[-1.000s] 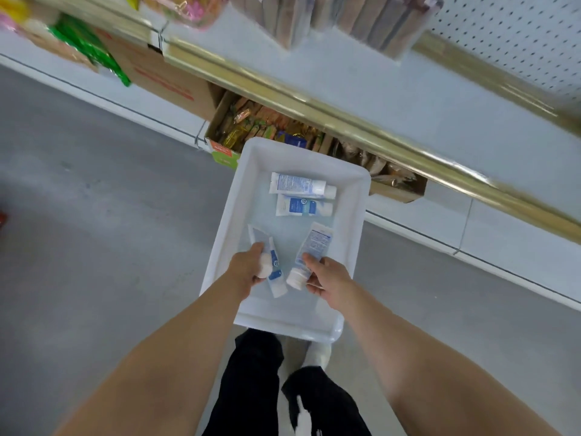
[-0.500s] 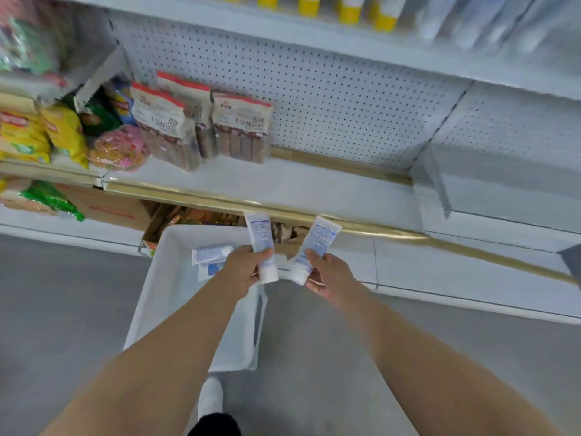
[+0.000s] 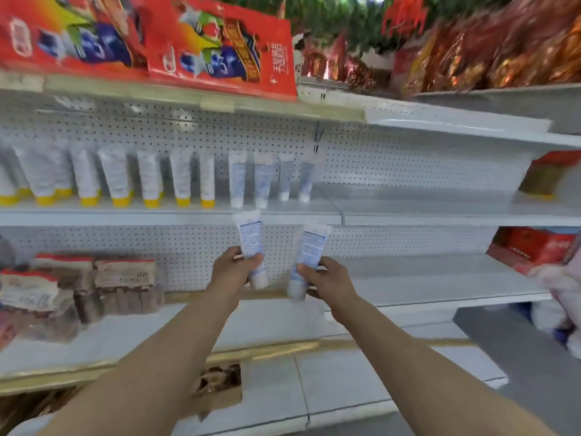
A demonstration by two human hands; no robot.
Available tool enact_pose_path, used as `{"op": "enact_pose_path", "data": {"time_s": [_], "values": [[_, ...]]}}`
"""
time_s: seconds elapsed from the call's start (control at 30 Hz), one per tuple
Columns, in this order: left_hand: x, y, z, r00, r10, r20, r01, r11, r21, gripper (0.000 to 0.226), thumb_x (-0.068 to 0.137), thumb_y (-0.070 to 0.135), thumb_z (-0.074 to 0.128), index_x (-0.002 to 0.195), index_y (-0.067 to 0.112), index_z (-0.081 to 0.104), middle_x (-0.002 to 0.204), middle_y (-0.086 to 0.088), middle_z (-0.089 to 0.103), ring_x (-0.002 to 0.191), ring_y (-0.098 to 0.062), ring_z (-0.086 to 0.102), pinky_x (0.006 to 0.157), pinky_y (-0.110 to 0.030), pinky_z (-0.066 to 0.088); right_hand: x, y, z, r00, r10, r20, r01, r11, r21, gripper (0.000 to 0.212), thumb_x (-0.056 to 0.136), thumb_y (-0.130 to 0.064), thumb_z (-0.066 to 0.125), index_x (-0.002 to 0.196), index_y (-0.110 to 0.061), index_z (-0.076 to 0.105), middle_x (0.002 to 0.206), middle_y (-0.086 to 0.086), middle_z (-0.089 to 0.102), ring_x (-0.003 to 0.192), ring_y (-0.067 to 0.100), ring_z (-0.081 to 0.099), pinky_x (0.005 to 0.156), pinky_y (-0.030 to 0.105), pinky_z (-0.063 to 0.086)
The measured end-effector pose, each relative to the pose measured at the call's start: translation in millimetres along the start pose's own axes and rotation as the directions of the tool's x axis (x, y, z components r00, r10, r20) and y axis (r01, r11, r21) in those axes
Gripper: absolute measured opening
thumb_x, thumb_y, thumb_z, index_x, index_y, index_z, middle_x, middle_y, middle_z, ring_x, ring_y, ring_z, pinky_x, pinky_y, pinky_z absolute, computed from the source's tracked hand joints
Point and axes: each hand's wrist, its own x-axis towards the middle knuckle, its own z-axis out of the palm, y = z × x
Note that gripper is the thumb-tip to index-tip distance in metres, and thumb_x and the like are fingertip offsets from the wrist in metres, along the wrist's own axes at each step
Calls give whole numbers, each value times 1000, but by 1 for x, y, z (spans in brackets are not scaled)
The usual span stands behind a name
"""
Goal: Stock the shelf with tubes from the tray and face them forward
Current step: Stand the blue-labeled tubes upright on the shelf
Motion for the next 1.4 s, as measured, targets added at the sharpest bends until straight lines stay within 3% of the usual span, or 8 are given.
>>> {"op": "enact_pose_path", "data": {"time_s": [0.17, 0.33, 0.43, 0.63, 0.83, 1.0, 1.07, 1.4], "values": [[27, 37, 47, 993, 120, -7, -119, 991, 64, 30, 80, 9, 76, 107, 10, 67, 104, -6, 70, 95, -24, 67, 85, -37, 54, 47, -30, -34, 978, -153, -141, 133, 981, -138, 21, 78, -32, 80, 92, -26, 66, 95, 1, 73, 88, 19, 70, 82, 45, 59], [80, 46, 77, 984, 179, -24, -174, 975, 139, 33, 79, 15, 78, 110, 11, 69, 107, -4, 71, 94, -21, 67, 78, -33, 54, 95, -46, -50, 951, -227, -208, 196, 968, -158, 21, 79, -29, 79, 95, -26, 66, 92, -2, 72, 86, 16, 69, 82, 44, 59], [114, 50, 99, 976, 213, -40, -203, 963, 177, 33, 78, 16, 78, 110, 11, 69, 103, -3, 70, 89, -18, 66, 63, -23, 48, 131, -52, -56, 943, -253, -214, 218, 960, -173, 23, 78, -31, 80, 95, -25, 66, 92, 0, 73, 85, 18, 70, 81, 45, 59], [179, 58, 142, 961, 254, -105, -225, 947, 231, 33, 79, 14, 78, 107, 6, 63, 101, -4, 68, 91, -21, 65, 75, -29, 48, 208, -66, -58, 937, -272, -219, 222, 948, -228, 26, 80, -30, 78, 101, -21, 65, 93, 0, 71, 81, 14, 68, 78, 36, 58], [231, 54, 166, 931, 323, -169, -252, 904, 344, 23, 81, 17, 75, 96, 11, 59, 89, 0, 65, 82, -19, 61, 71, -28, 43, 276, -63, -43, 925, -305, -226, 243, 933, -265, 25, 79, -32, 78, 97, -21, 65, 88, -4, 72, 83, 15, 68, 80, 36, 56], [252, 37, 168, 897, 408, -171, -306, 852, 426, 20, 81, 15, 75, 80, 16, 55, 79, -1, 64, 74, -18, 61, 58, -25, 41, 304, -50, -34, 929, -305, -209, 246, 932, -267, 25, 81, -32, 77, 100, -21, 64, 88, -7, 69, 77, 7, 65, 71, 24, 53], [259, 31, 166, 891, 420, -173, -314, 844, 435, 20, 81, 16, 75, 84, 14, 55, 83, -4, 65, 76, -19, 61, 58, -24, 40, 312, -44, -31, 932, -303, -199, 248, 934, -259, 23, 82, -31, 77, 98, -23, 62, 86, -8, 68, 74, 3, 63, 63, 16, 47], [277, 11, 159, 888, 436, -148, -324, 820, 471, 29, 82, 29, 75, 99, 11, 60, 90, -1, 67, 82, -17, 63, 63, -22, 42, 322, -28, -31, 946, -286, -154, 232, 927, -295, 28, 82, -44, 73, 102, -25, 68, 87, -7, 70, 83, 12, 65, 65, 23, 46]]}}
